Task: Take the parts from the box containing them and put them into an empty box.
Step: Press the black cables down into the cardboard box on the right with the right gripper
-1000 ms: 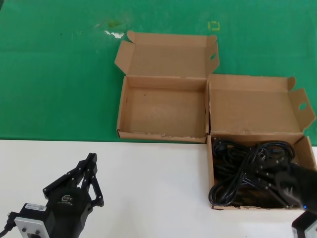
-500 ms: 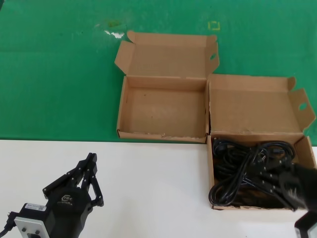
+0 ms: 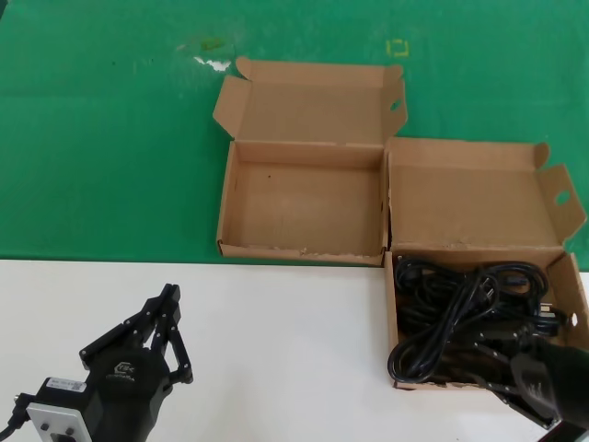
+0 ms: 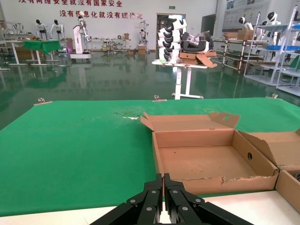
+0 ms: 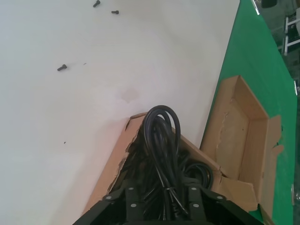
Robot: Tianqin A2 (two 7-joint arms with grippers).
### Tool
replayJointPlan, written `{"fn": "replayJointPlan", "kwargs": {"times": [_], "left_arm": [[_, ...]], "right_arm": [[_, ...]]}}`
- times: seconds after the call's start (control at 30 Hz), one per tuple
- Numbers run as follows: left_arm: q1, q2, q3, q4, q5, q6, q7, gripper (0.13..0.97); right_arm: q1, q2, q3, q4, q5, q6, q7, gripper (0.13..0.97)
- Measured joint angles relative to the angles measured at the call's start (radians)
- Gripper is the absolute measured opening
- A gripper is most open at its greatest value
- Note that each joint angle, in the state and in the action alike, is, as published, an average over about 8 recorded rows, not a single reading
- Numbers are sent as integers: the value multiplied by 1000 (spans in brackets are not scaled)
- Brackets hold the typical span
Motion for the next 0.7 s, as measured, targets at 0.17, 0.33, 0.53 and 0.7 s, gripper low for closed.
{"fn": "replayJointPlan", "kwargs": {"times": [0.17, 0.33, 0.53, 0.7], "left_arm": [[0, 0, 0, 0, 0, 0, 0, 161], [0, 0, 0, 0, 0, 0, 0, 161], [0, 0, 0, 0, 0, 0, 0, 161], [0, 0, 0, 0, 0, 0, 0, 161]], "right_arm": [[11, -16, -9, -21, -13, 0, 0, 320], [23, -32, -14, -39, -22, 2, 1, 404], [35, -45, -17, -50, -26, 3, 8, 484], [45, -56, -20, -60, -24, 6, 8, 462]]}}
